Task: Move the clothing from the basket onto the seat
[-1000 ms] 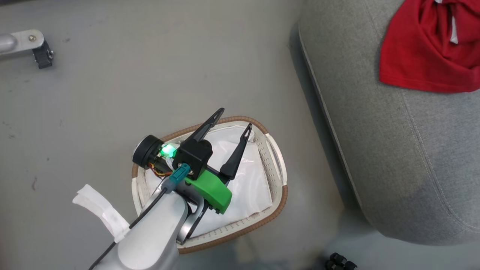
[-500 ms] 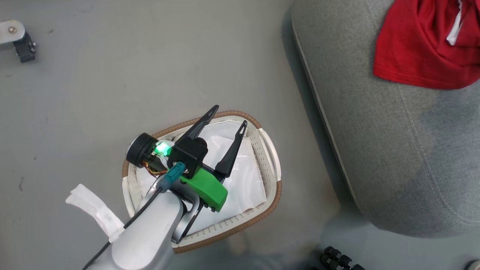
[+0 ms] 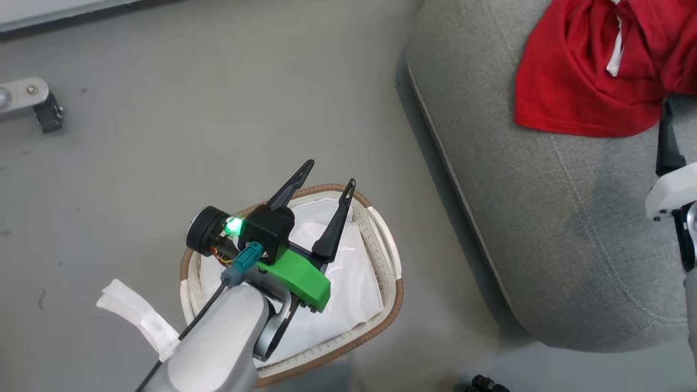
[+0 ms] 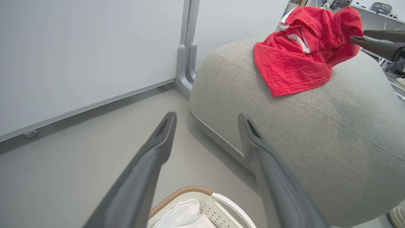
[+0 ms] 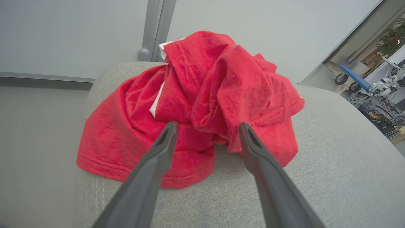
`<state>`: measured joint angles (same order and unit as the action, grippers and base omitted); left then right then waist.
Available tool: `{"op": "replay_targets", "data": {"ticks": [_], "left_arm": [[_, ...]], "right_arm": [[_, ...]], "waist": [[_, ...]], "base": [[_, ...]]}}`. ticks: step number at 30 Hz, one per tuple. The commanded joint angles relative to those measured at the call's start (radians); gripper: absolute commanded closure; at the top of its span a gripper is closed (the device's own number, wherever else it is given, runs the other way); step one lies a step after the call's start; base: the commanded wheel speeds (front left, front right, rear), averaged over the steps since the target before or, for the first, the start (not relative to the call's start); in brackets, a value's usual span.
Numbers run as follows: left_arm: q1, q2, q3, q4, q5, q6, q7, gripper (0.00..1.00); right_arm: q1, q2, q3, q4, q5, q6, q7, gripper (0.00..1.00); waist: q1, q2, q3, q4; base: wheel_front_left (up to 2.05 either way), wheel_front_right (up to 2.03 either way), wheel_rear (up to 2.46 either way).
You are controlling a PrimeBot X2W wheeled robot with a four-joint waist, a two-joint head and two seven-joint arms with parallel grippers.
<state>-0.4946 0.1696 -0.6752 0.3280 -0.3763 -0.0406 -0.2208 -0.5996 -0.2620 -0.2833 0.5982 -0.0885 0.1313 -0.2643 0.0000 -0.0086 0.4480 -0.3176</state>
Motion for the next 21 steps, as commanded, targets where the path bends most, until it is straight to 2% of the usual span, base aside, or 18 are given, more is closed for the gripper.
{"op": "replay_targets", "data": {"ticks": [1,11,15,21], "left_arm": [[0.015,-0.004,0.006,0.006,-0.012,0.002,-0.010,0.00],[0.050,-0.046,0.048,0.042,-0.043,0.009,-0.042,0.00],[0.078,-0.063,0.096,0.031,-0.060,0.006,-0.045,0.00],[0.154,-0.080,0.218,-0.027,-0.040,0.022,-0.043,0.00]], "right_arm": [[0.025,-0.001,0.011,-0.017,0.010,-0.001,0.000,0.00],[0.054,-0.026,0.053,-0.090,0.040,-0.001,0.000,0.00],[0.042,-0.004,0.063,-0.103,0.052,-0.001,0.000,0.00],[0.063,0.056,0.081,-0.123,0.089,-0.001,0.000,0.00]], "waist": [[0.0000,0.0086,-0.035,0.000],[0.0000,0.0086,-0.151,0.058],[0.0000,0.0086,-0.202,0.099],[0.0000,0.0086,-0.265,0.162]], "base": [[0.00,0.00,0.00],[0.00,0.00,0.00],[0.00,0.00,0.00],[0.00,0.00,0.00]]}}
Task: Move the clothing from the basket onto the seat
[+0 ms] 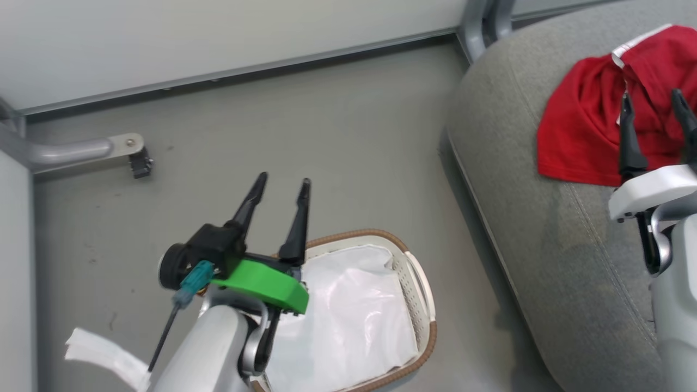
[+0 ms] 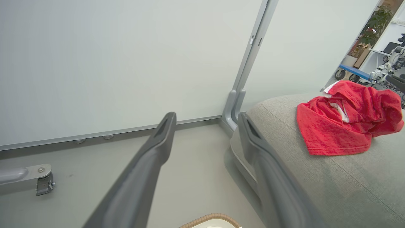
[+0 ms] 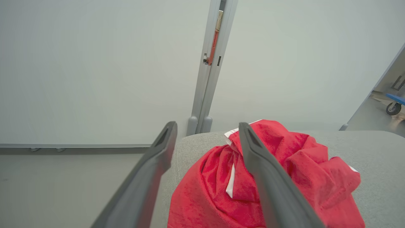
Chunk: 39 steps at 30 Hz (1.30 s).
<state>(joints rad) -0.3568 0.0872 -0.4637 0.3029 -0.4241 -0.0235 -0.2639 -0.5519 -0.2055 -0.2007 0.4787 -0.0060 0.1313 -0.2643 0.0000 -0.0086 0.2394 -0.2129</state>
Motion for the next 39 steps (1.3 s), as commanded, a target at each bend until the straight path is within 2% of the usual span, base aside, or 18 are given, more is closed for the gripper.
{"op": "replay_targets", "data": {"ticks": [1,6,10,16,18,27,39], "left_arm": [[0.032,0.000,0.030,-0.009,0.015,0.008,0.000,0.00],[0.106,-0.011,0.158,-0.040,0.030,0.020,0.000,0.00],[0.165,-0.019,0.237,-0.054,0.041,0.005,0.000,0.00],[0.249,-0.026,0.335,-0.061,0.069,-0.009,-0.001,0.00],[0.276,-0.029,0.358,-0.063,0.076,-0.011,-0.001,0.00],[0.361,-0.036,0.395,-0.070,0.079,-0.014,-0.001,0.00],[0.400,-0.036,0.389,-0.087,0.056,0.003,-0.001,0.00]], "right_arm": [[0.023,0.009,-0.001,-0.009,0.007,-0.001,0.000,0.00],[0.050,0.082,0.014,-0.036,0.027,-0.001,0.000,0.00],[0.094,0.126,0.043,-0.061,0.047,-0.001,0.000,0.00],[0.183,0.152,0.086,-0.099,0.081,-0.001,0.000,0.00],[0.216,0.154,0.118,-0.102,0.133,-0.001,0.000,0.00],[0.340,0.153,0.222,-0.127,0.243,-0.001,0.000,0.00],[0.399,0.153,0.243,-0.136,0.213,-0.001,0.000,0.00]], "waist": [[0.0000,0.0086,-0.067,0.070],[0.0000,0.0086,-0.101,0.117],[0.0000,0.0086,-0.123,0.148],[0.0000,0.0086,-0.149,0.187],[0.0000,0.0086,-0.154,0.196],[0.0000,0.0086,-0.171,0.213],[0.0000,0.0086,-0.190,0.209]], "base": [[0.00,0.00,0.00],[0.00,0.00,0.00],[0.00,0.00,0.00],[0.00,0.00,0.00],[0.00,0.00,0.00],[0.00,0.00,0.00],[0.00,0.00,0.00]]}}
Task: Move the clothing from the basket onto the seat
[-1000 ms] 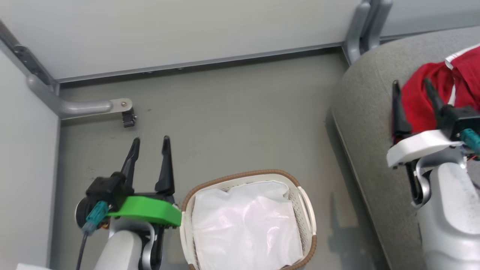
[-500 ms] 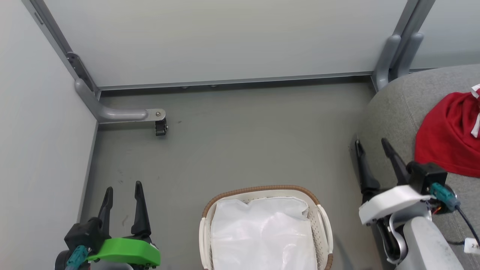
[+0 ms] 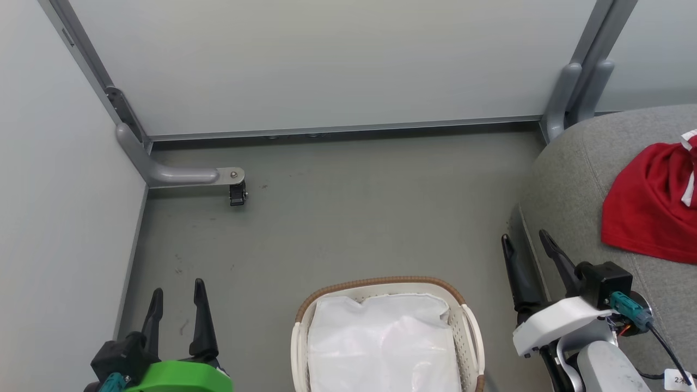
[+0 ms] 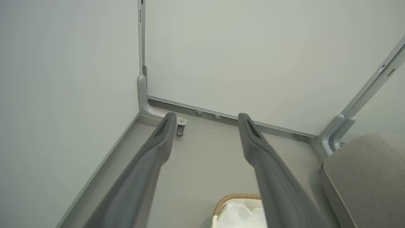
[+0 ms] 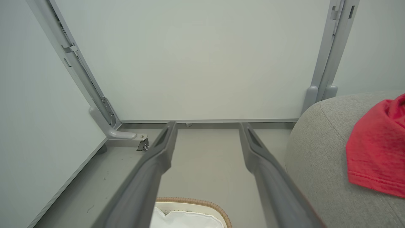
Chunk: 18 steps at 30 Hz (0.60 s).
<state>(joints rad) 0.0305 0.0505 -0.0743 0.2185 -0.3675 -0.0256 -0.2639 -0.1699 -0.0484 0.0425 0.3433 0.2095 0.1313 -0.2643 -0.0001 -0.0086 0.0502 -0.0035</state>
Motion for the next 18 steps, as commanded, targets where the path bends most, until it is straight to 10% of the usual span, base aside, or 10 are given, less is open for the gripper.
{"op": "replay_targets", "data": {"ticks": [1,14,15,18], "left_arm": [[0.014,0.000,-0.002,-0.003,-0.001,0.005,-0.001,0.00],[0.023,0.000,-0.013,-0.006,0.014,0.000,-0.001,0.00],[0.008,-0.001,-0.014,0.001,0.008,0.002,0.000,1.00],[0.010,-0.002,-0.017,0.028,0.004,0.002,0.001,1.00]], "right_arm": [[0.019,-0.004,0.000,0.001,-0.004,-0.001,0.000,0.00],[0.025,-0.004,0.009,0.003,0.002,-0.001,0.000,0.00],[0.013,0.001,0.010,0.007,0.001,0.000,0.000,1.00],[0.028,0.006,0.010,0.032,0.004,0.000,0.002,1.00]], "waist": [[0.0001,0.0086,-0.002,0.000],[0.0001,0.0086,-0.019,0.003],[0.0001,0.0000,-0.018,0.003],[0.0001,0.0001,-0.018,0.003]], "base": [[0.00,0.00,0.00],[0.00,0.00,0.00],[0.00,0.00,0.00],[0.00,0.00,0.00]]}}
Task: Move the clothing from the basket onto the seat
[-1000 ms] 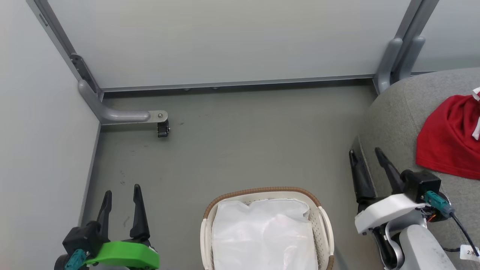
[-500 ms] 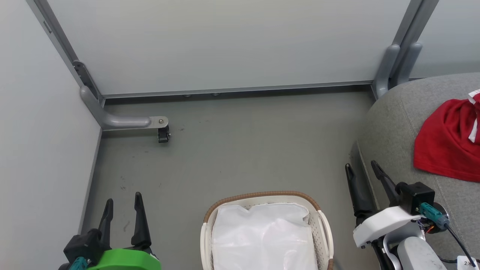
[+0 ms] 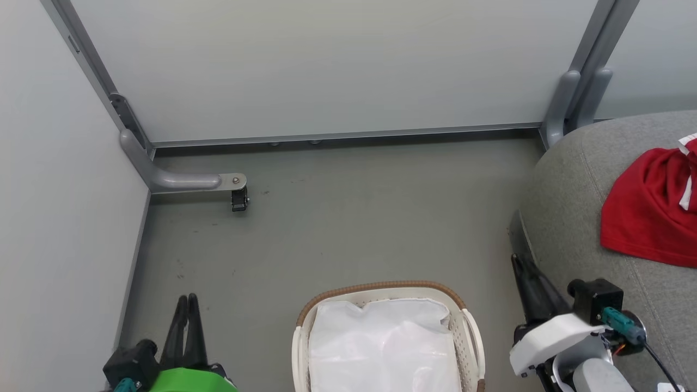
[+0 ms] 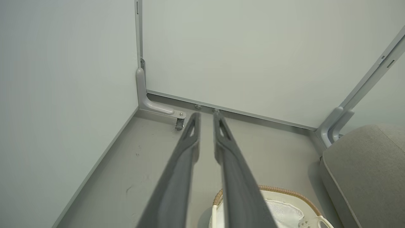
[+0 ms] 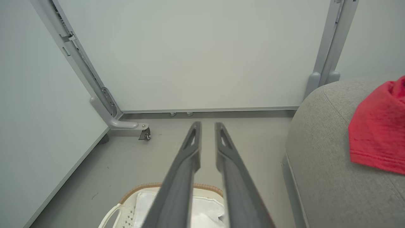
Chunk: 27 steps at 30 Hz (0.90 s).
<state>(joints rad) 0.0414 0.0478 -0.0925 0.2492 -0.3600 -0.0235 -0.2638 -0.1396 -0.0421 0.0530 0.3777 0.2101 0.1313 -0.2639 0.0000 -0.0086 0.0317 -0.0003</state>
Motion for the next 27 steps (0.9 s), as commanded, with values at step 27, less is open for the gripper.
{"op": "replay_targets", "data": {"ticks": [27], "left_arm": [[-0.051,0.002,0.063,0.006,-0.394,-0.034,0.117,1.00]], "right_arm": [[0.014,-0.002,-0.053,-0.036,0.439,0.000,0.119,1.00]], "waist": [[0.0000,0.0017,-0.006,0.000]], "base": [[0.00,0.00,0.00]]}}
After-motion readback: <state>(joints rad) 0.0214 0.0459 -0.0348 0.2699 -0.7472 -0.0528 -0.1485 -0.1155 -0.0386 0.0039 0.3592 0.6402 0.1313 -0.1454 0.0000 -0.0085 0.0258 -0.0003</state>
